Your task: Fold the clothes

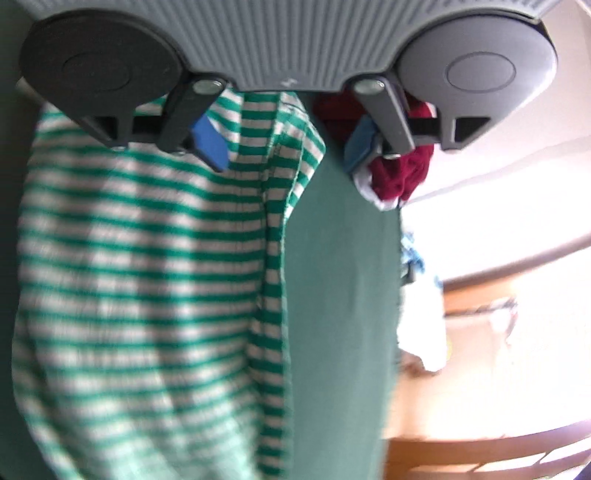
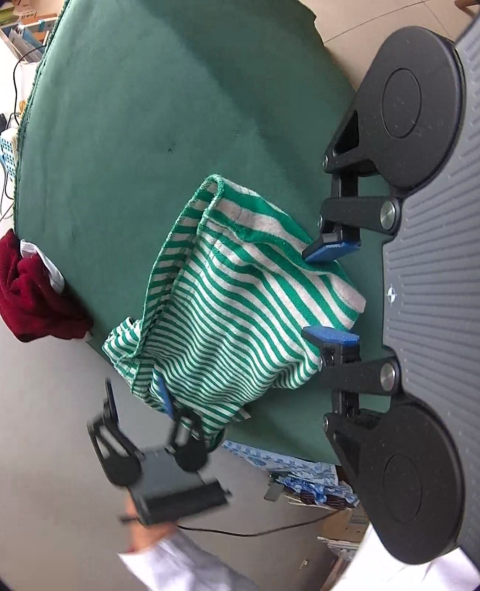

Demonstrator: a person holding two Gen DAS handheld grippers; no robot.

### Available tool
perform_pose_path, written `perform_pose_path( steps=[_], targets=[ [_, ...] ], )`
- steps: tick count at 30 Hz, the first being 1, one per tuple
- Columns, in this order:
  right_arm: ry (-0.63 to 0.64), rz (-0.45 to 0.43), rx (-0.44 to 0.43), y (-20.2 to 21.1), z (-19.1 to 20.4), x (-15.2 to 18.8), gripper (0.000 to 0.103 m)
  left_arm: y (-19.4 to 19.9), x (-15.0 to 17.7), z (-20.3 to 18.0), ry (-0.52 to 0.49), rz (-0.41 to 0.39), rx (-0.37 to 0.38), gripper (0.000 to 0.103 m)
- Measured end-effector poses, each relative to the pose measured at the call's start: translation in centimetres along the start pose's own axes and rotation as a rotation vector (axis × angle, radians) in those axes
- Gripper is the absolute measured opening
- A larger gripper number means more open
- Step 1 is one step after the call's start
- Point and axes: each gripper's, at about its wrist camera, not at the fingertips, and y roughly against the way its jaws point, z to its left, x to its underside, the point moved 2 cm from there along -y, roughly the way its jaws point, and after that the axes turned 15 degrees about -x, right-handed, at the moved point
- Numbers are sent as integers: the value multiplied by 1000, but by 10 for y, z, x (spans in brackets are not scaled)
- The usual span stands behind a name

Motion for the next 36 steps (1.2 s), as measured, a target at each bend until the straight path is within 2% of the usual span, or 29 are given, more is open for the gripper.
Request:
perform_pose_path(
  steps=[3, 7, 11, 13, 15, 17, 18, 19, 20, 22, 24, 26, 30, 33, 34, 36],
  targets=[
    [-24, 13, 11, 0, 2, 0, 42, 16, -4, 1, 189, 27, -48, 76],
    [-48, 34, 53, 0, 4, 2, 42, 23, -16, -10, 457, 48, -33, 76],
    [-42, 10, 71, -12, 11, 2, 41, 23, -20, -19, 650, 76, -38, 76],
    [-37, 4, 99, -15, 15, 3, 41, 22, -21, -20, 707, 76, -58, 74],
    [-31, 3, 132, -17, 17, 3, 33, 21, -22, -19, 748, 67, -79, 72],
    [-54, -10, 178, -15, 14, 3, 5, 21, -21, -17, 812, 57, -85, 60],
    [-71, -16, 195, -14, 11, 3, 3, 22, -20, -16, 862, 52, -79, 47],
    [-96, -25, 186, -12, 8, 3, 3, 22, -19, -15, 911, 46, -73, 41],
    [-106, -27, 185, -11, 7, 3, 3, 22, -18, -13, 968, 28, -65, 41],
    [-105, -19, 186, -11, 8, 2, 3, 22, -23, -16, 1018, 19, -63, 33],
    [-82, 1, 190, -14, 10, 0, 4, 21, -30, -19, 1068, 7, -32, 29],
    [-62, 14, 176, -15, 11, -4, 4, 13, -40, -26, 1111, 9, 25, 29],
    [-36, 54, 125, -13, 11, -17, 4, 5, -57, -31, 1139, 33, 33, 27],
    [0, 115, 98, -15, 11, -26, 4, -1, -58, -28, 1136, 66, 29, 31],
    [8, 138, 92, -16, 11, -29, 5, -3, -59, -27, 1127, 76, 27, 31],
    [53, 203, 90, -18, 12, -35, 13, 0, -54, -25, 1112, 111, 23, 32]
  ],
)
